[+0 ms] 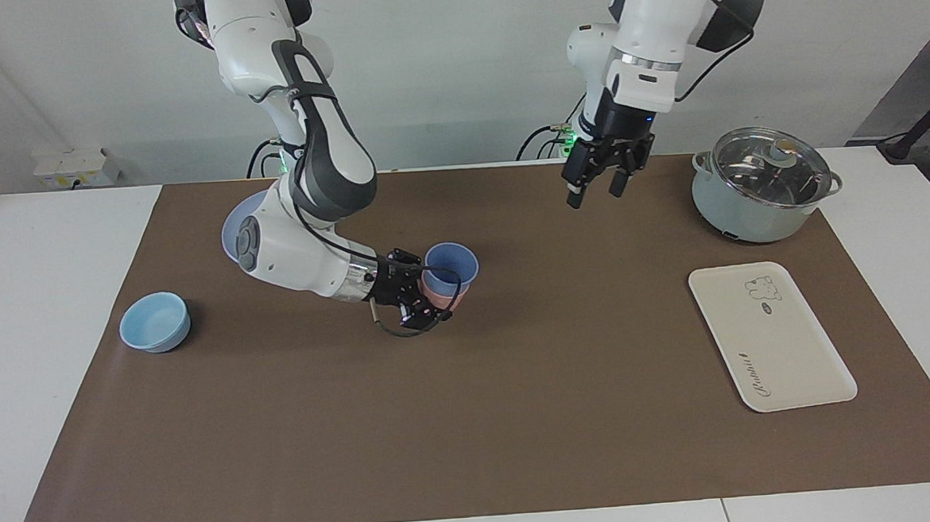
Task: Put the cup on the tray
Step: 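Lift the cups with the right gripper while the left gripper reaches them, then grasp the blue cup with the left gripper and pull it out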
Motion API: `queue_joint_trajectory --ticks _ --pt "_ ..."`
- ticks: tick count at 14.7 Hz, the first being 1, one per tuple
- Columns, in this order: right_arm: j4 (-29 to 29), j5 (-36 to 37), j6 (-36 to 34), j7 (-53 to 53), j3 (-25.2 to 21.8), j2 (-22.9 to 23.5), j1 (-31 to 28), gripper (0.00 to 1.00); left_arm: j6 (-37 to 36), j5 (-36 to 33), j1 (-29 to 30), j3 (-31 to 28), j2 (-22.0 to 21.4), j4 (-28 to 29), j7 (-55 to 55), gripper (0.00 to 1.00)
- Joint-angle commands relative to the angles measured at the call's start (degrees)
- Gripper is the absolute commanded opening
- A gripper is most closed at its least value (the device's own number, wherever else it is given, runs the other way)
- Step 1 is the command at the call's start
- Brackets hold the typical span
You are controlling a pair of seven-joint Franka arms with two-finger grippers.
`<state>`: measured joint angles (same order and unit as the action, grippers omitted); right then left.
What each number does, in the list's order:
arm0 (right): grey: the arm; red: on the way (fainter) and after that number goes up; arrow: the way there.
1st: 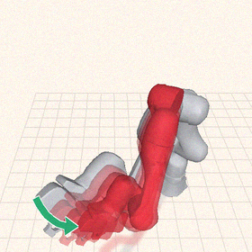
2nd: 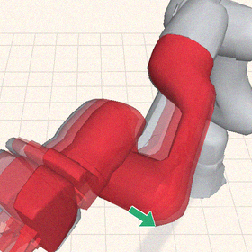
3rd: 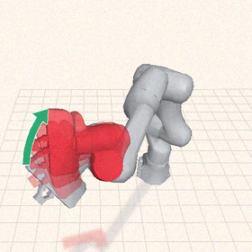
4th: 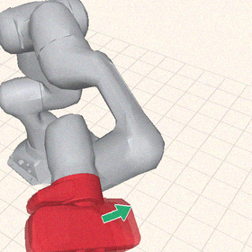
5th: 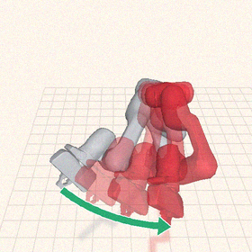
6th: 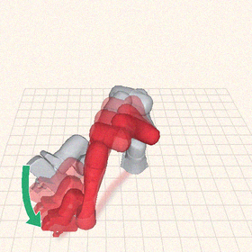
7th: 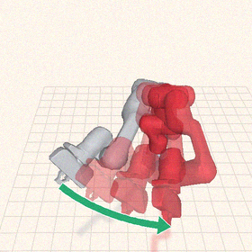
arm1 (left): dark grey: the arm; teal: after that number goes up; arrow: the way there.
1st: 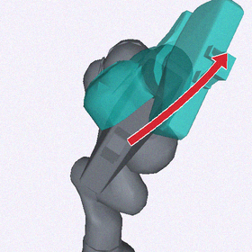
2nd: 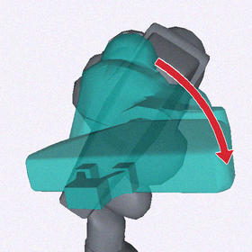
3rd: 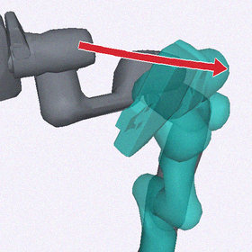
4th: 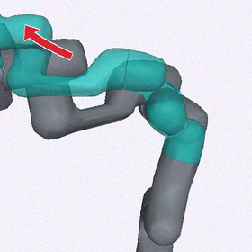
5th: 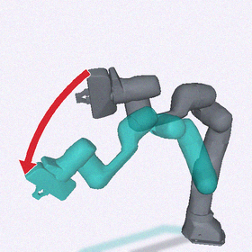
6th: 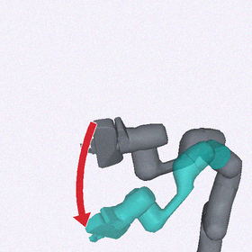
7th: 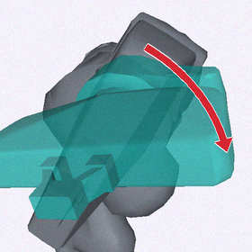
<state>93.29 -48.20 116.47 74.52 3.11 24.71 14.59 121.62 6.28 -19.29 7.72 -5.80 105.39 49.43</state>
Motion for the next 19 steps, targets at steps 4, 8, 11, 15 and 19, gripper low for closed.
queue_joint_trajectory --ticks 4,8,11,15,19 --pt "1.3 -1.5 6.3 5.8 -0.2 -2.1 4.3 0.00 12.8 0.7 -7.9 -1.2 6.3 2.3 5.6 0.91" --pt "1.1 -1.5 7.4 6.8 -0.2 -2.0 4.9 0.00 17.1 0.7 -8.0 -1.2 9.8 2.1 6.9 0.87" --pt "1.1 -1.5 7.5 6.8 -0.2 -2.0 5.0 0.00 17.3 0.7 -7.9 -1.2 9.9 2.2 7.1 0.66" --pt "1.1 -1.5 7.5 6.8 -0.2 -2.0 5.0 0.00 19.4 0.7 -8.0 -1.2 10.6 2.0 9.6 0.00" --pt "1.1 -1.5 7.5 6.8 -0.2 -1.9 5.0 0.00 19.1 0.7 -8.0 -1.2 10.6 1.6 11.2 0.00"
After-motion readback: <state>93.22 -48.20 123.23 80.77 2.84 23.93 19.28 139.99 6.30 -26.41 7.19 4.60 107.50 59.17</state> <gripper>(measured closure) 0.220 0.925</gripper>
